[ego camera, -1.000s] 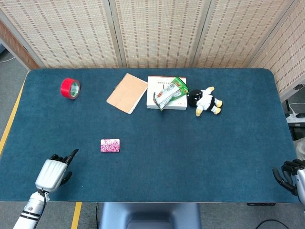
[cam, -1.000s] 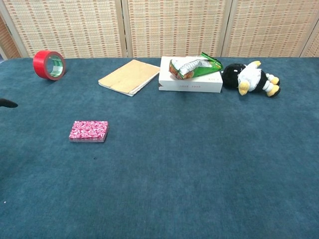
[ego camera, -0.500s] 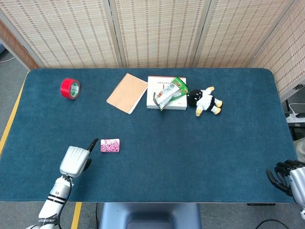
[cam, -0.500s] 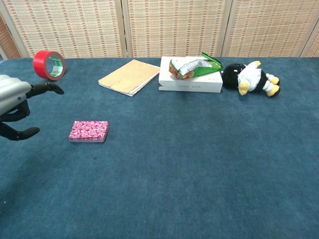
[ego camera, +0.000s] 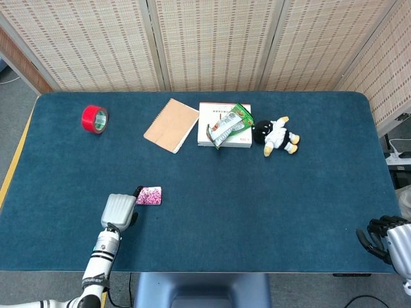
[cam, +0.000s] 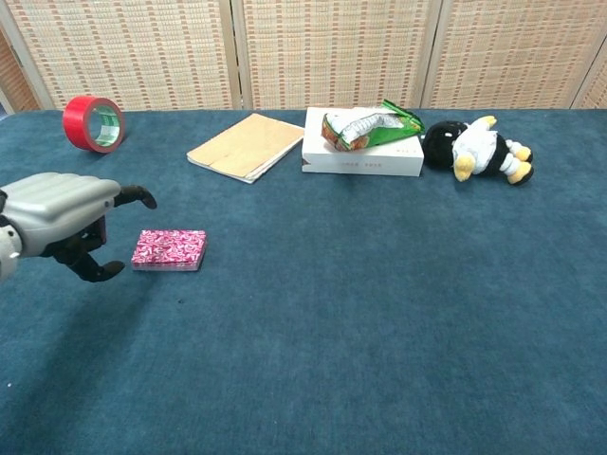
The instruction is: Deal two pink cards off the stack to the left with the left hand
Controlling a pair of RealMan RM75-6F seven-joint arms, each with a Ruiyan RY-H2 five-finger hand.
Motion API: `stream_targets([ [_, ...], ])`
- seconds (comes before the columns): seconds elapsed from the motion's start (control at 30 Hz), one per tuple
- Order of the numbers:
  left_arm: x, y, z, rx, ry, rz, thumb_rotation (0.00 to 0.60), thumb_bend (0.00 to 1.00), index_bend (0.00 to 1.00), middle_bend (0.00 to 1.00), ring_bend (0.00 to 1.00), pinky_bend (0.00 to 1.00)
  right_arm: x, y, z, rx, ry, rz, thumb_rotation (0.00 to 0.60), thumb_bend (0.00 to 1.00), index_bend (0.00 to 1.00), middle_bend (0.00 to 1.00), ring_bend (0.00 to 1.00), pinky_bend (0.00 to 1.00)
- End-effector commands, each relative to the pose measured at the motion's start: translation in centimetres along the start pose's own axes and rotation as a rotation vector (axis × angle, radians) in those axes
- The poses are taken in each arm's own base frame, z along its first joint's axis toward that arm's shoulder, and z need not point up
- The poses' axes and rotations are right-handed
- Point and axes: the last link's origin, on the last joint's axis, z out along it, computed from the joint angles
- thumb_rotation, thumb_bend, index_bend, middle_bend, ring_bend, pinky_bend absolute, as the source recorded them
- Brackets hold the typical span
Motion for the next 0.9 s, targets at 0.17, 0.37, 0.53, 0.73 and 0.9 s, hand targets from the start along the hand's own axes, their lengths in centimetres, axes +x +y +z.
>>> stream_targets([
  [0.17,-0.5,2.2,1.9,0.113,-0.026,-0.024,0.600,0.36,0.12,1.00,1.00,1.00,0.0,0.0,0.1,0.001,-0.004,0.001,0.600,0.30,0.99,0.83,0.73,0.78],
  [0.37,-0.9,3.0,2.5,0.136,-0.030,-0.026,0.600,0.36,0.14,1.00,1.00,1.00,0.1,0.0,0.0,0.002,-0.003,0.005,0.600,0.30,0.99,0.83,0.73,0.78],
  [0.53,-1.2,3.6,3.0,0.142,-0.045,-0.020,0.600,0.36,0.16,1.00,1.00,1.00,0.1,0.0,0.1,0.004,-0.003,0.007,0.600,0.30,0.99,0.83,0.73,0.78],
  [0.73,-1.4,4.5,3.6,0.139,-0.059,-0.015,0.600,0.36,0.17,1.00,1.00,1.00,0.0,0.0,0.1,0.005,-0.006,0.006,0.600,0.30,0.99,0.83,0.73,0.78],
  [0.9,-1.6,5.1,4.2,0.149,-0.057,-0.013,0.600,0.36,0.20,1.00,1.00,1.00,0.1,0.0,0.0,0.006,-0.005,0.008,0.600,0.30,0.99,0.83,0.73,0.78],
])
